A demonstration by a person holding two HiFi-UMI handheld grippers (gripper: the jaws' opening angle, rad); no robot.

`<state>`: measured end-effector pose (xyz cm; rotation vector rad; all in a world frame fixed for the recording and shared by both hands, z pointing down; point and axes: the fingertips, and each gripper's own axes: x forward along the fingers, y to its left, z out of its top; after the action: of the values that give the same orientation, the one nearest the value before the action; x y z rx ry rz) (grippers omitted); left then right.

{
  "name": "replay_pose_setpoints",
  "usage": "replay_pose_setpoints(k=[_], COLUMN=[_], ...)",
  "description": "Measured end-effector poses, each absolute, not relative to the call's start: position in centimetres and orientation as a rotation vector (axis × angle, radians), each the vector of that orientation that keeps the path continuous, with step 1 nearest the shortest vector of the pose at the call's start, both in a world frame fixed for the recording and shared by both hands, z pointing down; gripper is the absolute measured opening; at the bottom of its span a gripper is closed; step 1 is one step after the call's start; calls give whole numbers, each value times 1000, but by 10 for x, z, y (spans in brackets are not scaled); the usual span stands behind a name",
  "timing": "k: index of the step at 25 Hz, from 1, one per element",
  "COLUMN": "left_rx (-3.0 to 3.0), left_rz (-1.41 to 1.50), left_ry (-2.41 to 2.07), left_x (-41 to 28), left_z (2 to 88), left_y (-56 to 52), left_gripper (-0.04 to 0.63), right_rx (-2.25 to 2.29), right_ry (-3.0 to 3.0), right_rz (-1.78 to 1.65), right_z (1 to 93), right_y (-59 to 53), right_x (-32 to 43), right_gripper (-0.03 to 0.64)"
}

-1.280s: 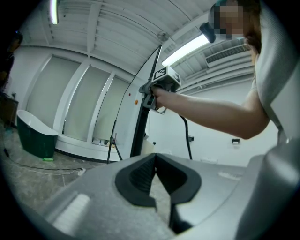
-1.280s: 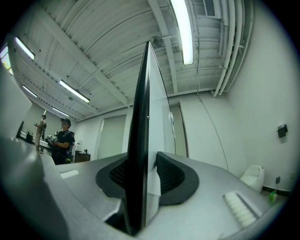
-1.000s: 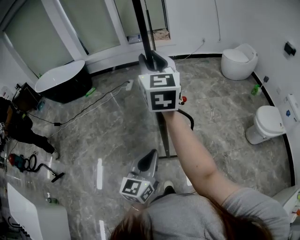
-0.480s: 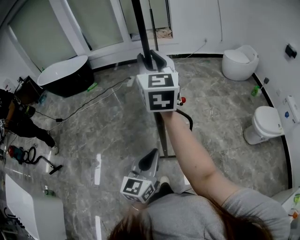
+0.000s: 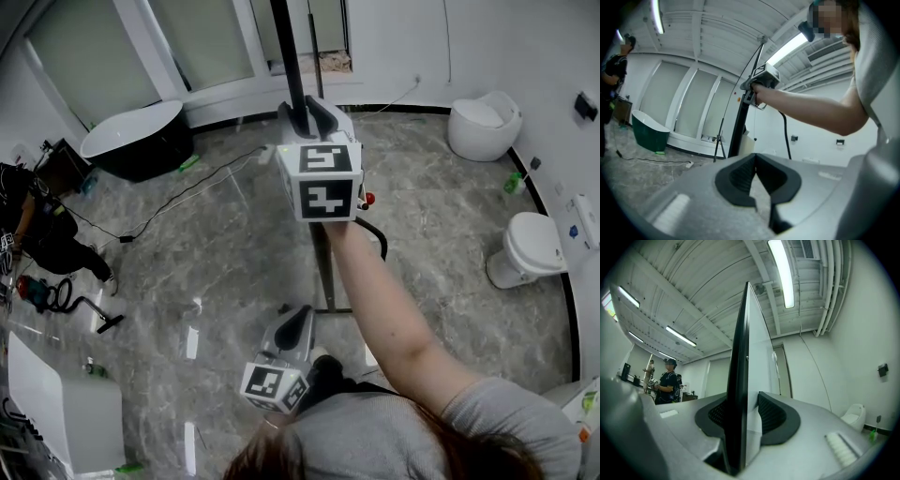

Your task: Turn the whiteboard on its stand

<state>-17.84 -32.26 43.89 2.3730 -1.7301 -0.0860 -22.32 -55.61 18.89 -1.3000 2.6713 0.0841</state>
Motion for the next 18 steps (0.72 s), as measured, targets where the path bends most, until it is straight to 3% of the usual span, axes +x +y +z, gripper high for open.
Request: replay_pose_setpoints(k=[18], left_rx=[2336], left_rz=[-75], left_ry=[-1680], left_x=[-184], left_z=[460], left_y=[-256], left_gripper=[2], right_rx=[-1368], right_ry=[2604], right_rz=[67], right_z=[186], right_y=[-509], right_x=[-202], right_gripper=[126])
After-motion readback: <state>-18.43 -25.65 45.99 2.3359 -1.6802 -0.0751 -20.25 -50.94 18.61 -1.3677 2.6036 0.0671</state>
